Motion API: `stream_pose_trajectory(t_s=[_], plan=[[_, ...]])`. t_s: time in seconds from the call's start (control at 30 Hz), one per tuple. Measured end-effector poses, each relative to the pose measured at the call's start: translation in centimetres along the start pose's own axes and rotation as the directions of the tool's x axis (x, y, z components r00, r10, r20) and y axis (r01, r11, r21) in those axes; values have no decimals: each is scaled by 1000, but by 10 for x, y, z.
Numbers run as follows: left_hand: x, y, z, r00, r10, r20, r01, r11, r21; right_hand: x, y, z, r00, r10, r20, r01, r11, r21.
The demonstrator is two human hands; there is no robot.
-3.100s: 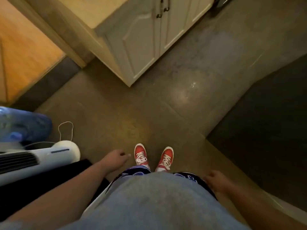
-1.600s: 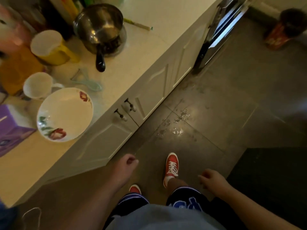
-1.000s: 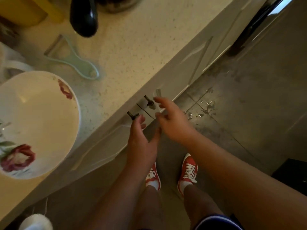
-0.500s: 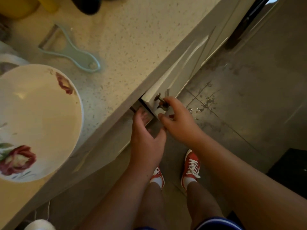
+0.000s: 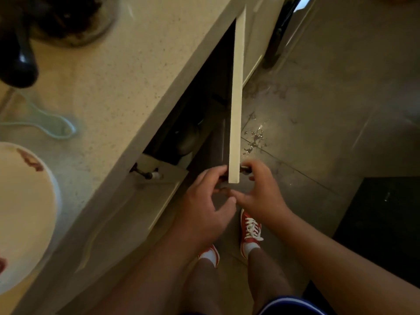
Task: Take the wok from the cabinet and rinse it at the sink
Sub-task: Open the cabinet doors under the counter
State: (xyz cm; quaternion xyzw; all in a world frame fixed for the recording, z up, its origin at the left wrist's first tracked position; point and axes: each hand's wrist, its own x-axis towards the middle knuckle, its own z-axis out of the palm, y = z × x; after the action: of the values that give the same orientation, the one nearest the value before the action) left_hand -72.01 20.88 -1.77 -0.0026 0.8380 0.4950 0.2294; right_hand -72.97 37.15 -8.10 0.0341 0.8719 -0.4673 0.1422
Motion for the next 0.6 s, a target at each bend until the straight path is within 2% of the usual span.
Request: stream_pose_trajectory(t_s=[0.13,0.3,0.43,0.5,0.6], plan=[[10,15,18,994,95,55,-98,993,59,-7,17,-11,993,44,-110,-36,997,70],[26,32,33,961,235,146,-269,917,293,-6,34,-29,976,94,-194,-81,994,78],[59,50,30,899,436,37,-392,763,514,-7,51,-44,965,83,-248,-71,996,59],[80,62,29,874,478,84,-413,643,645,-10,58,-50,948,103,-300,-83,993,78],[106,76,35,843,484,236,-484,489,726,-16,65,-51,880,211,-425,-147,973,179]])
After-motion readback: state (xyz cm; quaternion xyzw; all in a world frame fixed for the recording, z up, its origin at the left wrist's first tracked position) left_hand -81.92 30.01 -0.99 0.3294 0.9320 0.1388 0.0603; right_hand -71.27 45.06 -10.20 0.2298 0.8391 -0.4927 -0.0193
